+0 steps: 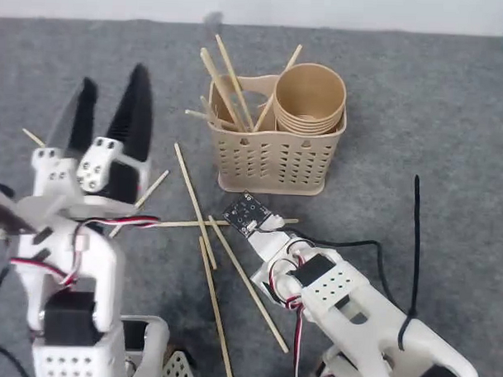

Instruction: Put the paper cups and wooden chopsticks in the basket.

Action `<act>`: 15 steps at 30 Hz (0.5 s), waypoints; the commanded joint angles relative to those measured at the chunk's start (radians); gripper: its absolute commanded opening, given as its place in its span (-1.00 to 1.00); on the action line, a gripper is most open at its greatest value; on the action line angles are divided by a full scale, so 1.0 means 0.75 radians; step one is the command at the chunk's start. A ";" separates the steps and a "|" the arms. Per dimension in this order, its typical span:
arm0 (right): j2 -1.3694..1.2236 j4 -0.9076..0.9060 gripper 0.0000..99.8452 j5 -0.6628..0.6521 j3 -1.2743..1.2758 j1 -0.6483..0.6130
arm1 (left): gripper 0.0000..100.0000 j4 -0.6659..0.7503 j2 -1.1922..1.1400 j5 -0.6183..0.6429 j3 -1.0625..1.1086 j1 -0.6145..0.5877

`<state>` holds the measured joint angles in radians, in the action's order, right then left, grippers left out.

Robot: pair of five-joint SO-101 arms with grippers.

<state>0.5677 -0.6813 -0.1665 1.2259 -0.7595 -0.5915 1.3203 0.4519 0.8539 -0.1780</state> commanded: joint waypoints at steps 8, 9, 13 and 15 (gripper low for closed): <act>0.005 0.011 -0.98 -0.016 -0.006 0.015 | -0.54 -0.260 -0.405 0.020 -0.253 -0.569; 0.005 0.011 -0.98 -0.016 -0.006 0.015 | -0.54 -0.260 -0.456 0.020 -0.257 -0.612; 0.005 0.011 -0.98 -0.016 -0.006 0.015 | -0.54 -0.258 -0.638 0.020 -0.259 -0.745; 0.005 0.011 -0.98 -0.016 -0.006 0.015 | -0.54 -0.256 -0.724 0.020 -0.261 -0.804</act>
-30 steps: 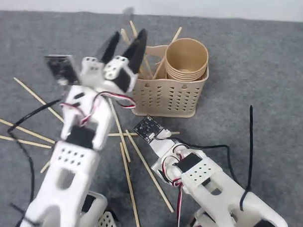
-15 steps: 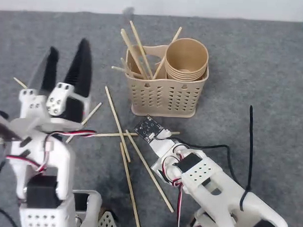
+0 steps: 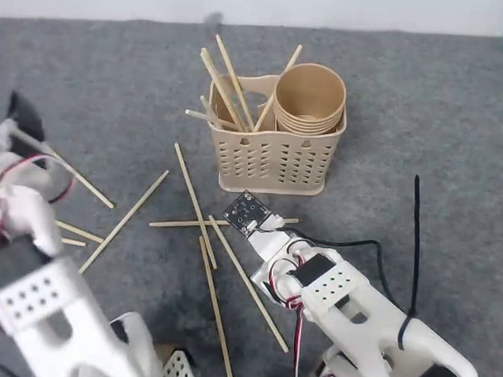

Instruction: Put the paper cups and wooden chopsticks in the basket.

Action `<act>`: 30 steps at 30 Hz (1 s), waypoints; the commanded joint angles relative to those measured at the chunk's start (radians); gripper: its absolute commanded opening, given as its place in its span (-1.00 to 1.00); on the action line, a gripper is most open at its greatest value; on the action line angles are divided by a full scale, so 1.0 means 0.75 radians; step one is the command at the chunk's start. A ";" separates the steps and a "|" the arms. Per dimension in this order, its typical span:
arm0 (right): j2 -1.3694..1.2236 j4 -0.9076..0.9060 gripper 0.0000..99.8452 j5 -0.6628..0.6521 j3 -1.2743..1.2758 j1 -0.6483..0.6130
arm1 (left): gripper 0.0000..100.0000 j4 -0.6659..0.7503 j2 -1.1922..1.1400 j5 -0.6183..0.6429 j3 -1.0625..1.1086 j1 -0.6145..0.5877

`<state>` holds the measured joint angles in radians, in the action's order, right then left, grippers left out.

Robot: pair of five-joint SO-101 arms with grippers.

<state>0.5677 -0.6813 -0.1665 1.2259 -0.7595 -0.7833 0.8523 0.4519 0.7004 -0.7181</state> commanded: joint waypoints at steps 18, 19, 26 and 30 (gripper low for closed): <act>0.005 0.011 -0.98 -0.016 -0.006 0.017 | -0.55 -0.006 -1.054 0.149 -0.425 -0.428; 0.005 0.011 -0.98 -0.016 -0.006 0.017 | -0.55 -0.006 -1.111 0.149 -0.463 -0.440; 0.005 0.011 -0.98 -0.016 -0.006 0.017 | -0.55 -0.153 -1.483 0.151 -0.793 -0.487; 0.005 0.011 -0.98 -0.016 -0.006 0.017 | -0.55 -0.303 -1.680 0.153 -1.026 -0.489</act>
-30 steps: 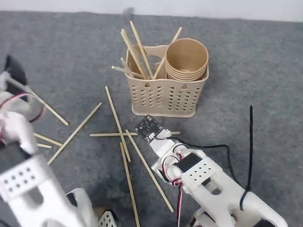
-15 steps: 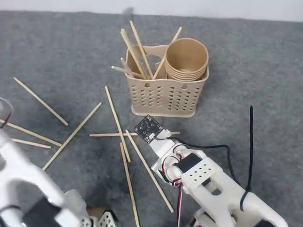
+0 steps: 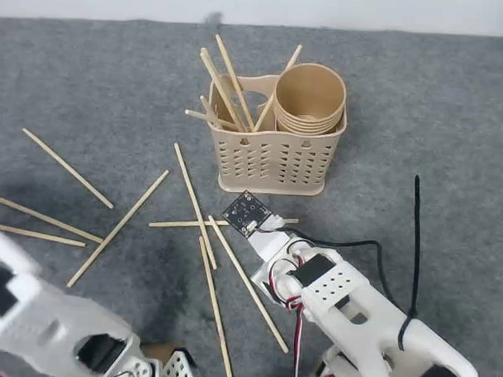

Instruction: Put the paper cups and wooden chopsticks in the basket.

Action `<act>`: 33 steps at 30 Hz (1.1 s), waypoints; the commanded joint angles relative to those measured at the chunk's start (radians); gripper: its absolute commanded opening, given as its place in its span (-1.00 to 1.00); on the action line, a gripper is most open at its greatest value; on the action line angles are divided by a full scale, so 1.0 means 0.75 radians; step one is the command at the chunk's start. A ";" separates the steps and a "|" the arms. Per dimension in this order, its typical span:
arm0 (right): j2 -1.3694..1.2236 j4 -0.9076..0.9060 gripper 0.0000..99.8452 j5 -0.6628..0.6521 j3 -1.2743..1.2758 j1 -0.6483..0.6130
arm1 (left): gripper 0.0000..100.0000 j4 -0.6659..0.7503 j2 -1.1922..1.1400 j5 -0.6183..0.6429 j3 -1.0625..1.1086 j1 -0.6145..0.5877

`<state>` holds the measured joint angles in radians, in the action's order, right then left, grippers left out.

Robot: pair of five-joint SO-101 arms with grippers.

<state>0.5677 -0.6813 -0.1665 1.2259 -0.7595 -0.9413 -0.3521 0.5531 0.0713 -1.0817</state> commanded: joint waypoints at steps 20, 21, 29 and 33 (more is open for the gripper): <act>0.003 0.013 -0.98 -0.016 -0.006 0.017 | -0.55 -0.599 -0.786 0.012 -1.237 -0.106; 0.003 0.013 -0.98 -0.016 -0.006 0.017 | -0.55 -0.599 -0.820 0.012 -1.267 -0.106; 0.003 0.013 -0.98 -0.016 -0.006 0.017 | -0.56 -0.599 -1.054 0.012 -1.478 -0.076; 0.003 0.013 -0.98 -0.016 -0.006 0.017 | -0.85 -0.689 -1.090 0.010 -1.556 -0.072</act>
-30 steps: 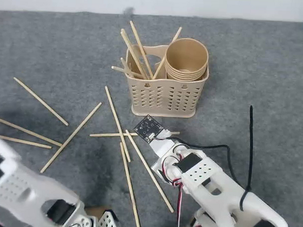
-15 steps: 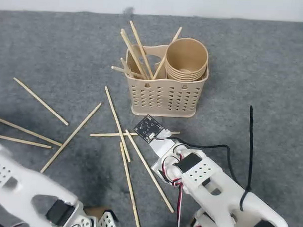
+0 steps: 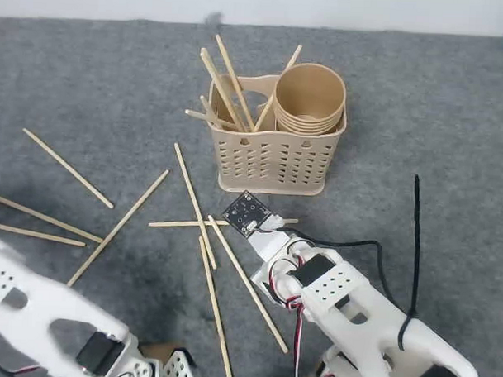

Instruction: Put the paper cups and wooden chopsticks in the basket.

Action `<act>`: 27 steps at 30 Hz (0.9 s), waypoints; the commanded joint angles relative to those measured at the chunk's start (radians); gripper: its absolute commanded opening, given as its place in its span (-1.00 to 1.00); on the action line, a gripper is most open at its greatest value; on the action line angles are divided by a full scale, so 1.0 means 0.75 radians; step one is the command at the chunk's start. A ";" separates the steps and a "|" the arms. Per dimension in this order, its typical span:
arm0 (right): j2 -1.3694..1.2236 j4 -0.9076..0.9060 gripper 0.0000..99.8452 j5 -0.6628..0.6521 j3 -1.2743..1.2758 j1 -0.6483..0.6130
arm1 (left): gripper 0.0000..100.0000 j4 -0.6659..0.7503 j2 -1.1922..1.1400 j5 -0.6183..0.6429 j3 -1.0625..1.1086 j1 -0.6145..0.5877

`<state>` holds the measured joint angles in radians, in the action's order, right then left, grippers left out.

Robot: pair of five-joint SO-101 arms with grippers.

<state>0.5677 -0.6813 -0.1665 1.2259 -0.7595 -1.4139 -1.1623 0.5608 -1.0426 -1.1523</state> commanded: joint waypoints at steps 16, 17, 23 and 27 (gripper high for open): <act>0.003 0.015 -0.98 -0.016 -0.006 0.017 | -0.98 -0.458 0.000 -0.301 -0.470 -0.010; 0.003 0.015 -0.98 -0.016 -0.006 0.017 | -0.98 -0.460 0.000 -0.301 -0.482 -0.014; 0.003 0.015 -0.98 -0.016 -0.006 0.017 | -0.98 -0.462 0.080 -0.301 -0.433 -0.018; 0.003 0.017 -0.98 -0.016 -0.006 0.017 | -0.98 -0.462 0.260 -0.315 -0.212 -0.008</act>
<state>0.5677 -0.6813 -0.1665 1.2259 -0.7595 -1.7208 -1.1254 0.3460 -1.2820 -1.1630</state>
